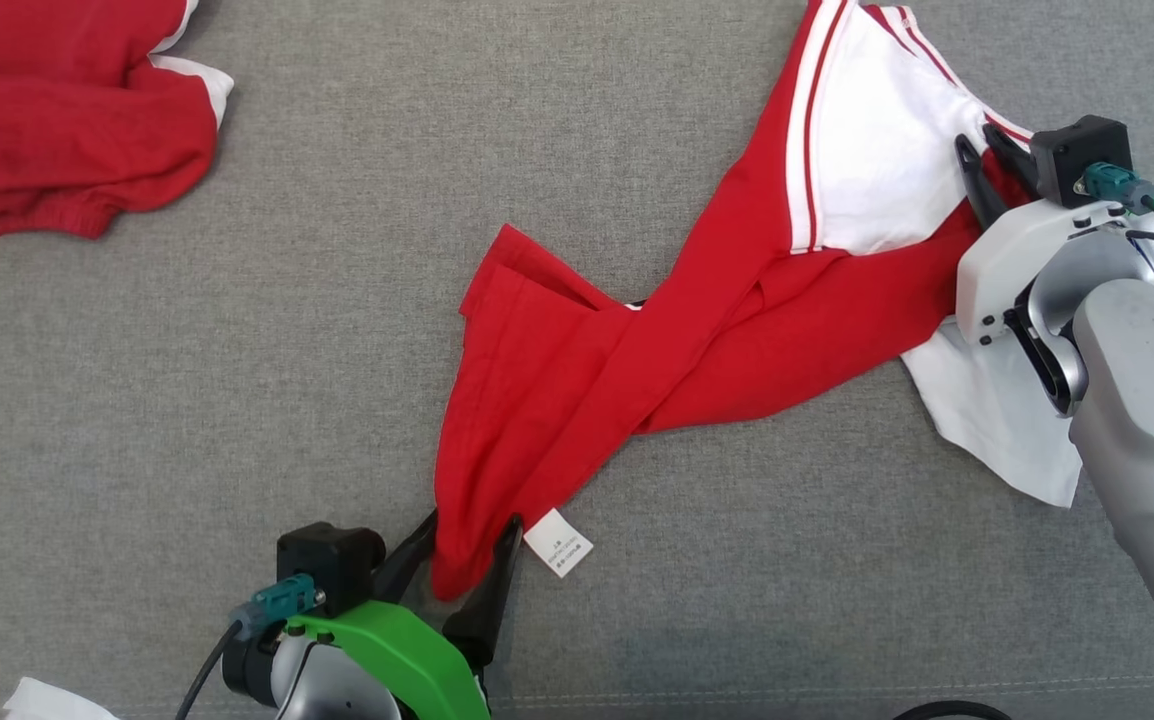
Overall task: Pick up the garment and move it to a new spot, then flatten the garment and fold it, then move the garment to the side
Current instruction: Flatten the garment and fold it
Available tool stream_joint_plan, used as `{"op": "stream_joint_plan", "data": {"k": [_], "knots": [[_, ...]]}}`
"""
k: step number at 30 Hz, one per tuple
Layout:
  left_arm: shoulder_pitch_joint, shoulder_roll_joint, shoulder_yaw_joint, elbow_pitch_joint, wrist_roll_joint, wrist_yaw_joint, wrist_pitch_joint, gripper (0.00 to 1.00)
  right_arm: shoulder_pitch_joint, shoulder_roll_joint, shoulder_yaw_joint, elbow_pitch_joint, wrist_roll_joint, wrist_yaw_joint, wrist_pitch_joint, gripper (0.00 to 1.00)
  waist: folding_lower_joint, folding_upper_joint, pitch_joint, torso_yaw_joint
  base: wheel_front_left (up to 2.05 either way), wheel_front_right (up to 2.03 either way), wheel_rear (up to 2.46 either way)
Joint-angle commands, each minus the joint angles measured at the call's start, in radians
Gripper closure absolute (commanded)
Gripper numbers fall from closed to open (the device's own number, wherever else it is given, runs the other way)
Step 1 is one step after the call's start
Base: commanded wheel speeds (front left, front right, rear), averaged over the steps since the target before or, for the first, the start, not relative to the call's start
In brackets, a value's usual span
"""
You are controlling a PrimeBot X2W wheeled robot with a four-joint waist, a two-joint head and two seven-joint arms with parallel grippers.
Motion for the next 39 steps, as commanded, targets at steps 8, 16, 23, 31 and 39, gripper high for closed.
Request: {"op": "stream_joint_plan", "data": {"k": [8, 16, 23, 31, 39], "knots": [[-0.007, 0.007, -0.003, 0.019, -0.01, 0.01, -0.006, 0.0, 0.011, -0.009, 0.008, -0.011, 0.014, -0.001, 0.009, 1.0, 0.0, 0.0, 0.0, 0.001, 0.0, 0.0, 0.0], [-0.009, 0.004, -0.009, 0.022, -0.027, 0.006, -0.005, 0.0, 0.011, -0.012, 0.009, -0.012, 0.023, -0.001, 0.016, 1.0, 0.0, 0.0, 0.0, 0.001, 0.0, 0.0, 0.0], [-0.02, 0.003, -0.013, 0.016, -0.042, 0.0, 0.003, 0.0, 0.013, -0.01, 0.012, -0.015, 0.028, -0.001, 0.018, 1.0, 0.0, 0.0, 0.001, 0.0, 0.0, 0.0, 0.0], [-0.008, 0.022, -0.025, 0.021, -0.06, -0.013, 0.023, 1.0, 0.016, -0.008, 0.013, -0.023, 0.043, -0.001, -0.009, 1.0, 0.0, 0.0, -0.012, -0.009, 0.0, 0.0, 0.0], [0.037, 0.033, 0.007, -0.127, -0.203, -0.032, 0.087, 1.0, 0.005, -0.024, -0.025, -0.121, 0.148, -0.002, -0.038, 1.0, 0.0, 0.0, -0.058, -0.02, 0.0, 0.0, 0.0]]}}
